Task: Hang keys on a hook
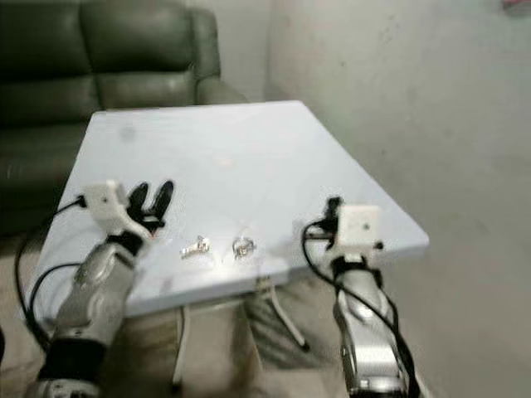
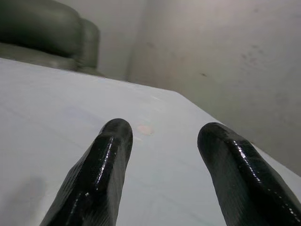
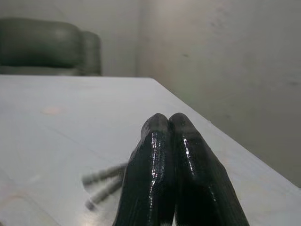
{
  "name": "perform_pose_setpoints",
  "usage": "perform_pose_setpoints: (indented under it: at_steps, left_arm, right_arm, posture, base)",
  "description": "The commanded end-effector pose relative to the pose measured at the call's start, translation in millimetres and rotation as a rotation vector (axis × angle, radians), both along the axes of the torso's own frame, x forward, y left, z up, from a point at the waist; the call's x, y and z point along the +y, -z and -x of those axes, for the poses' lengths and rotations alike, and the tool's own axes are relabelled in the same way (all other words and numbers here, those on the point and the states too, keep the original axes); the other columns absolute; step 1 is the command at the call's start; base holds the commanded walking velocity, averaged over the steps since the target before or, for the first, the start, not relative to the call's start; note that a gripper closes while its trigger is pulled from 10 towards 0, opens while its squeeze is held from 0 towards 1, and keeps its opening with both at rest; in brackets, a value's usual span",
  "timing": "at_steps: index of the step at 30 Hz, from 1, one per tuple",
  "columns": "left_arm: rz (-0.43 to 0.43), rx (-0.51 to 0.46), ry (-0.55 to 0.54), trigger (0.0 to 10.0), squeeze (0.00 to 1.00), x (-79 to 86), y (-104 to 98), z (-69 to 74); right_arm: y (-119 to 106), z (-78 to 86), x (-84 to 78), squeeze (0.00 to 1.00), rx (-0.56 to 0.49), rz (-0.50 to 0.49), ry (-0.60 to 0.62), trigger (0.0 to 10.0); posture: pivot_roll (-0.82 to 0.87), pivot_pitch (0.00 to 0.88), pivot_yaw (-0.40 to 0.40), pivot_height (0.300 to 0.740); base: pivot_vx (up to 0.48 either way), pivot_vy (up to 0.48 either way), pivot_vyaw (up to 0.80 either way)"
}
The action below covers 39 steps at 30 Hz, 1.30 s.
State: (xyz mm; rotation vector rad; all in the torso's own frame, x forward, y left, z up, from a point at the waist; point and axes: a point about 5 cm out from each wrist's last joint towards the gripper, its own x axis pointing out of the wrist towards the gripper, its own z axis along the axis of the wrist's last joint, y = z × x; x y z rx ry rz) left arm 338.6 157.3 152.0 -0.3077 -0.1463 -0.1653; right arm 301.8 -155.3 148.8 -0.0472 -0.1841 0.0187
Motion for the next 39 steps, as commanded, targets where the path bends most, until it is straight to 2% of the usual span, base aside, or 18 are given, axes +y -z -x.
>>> perform_pose_setpoints:
  at_steps: [1, 39]
  left_arm:
    - [0.002, 0.009, 0.028, 10.0, 0.00, -12.1, -1.7, -2.6]
    - [-0.018, 0.023, 0.018, 10.0, 0.00, -9.9, -0.8, 0.9]
  right_arm:
    - [-4.3, 0.1, -10.0, 0.00, -0.012, 0.005, 0.031, 10.0]
    - [-3.6, 1.1, -9.3, 0.00, -0.005, -0.005, 0.043, 10.0]
  posture:
    - [0.04, 0.013, -0.015, 0.740]
    - [0.05, 0.049, -0.004, 0.740]
  base:
    - [0.000, 0.000, -0.79]
    - [0.000, 0.000, -0.79]
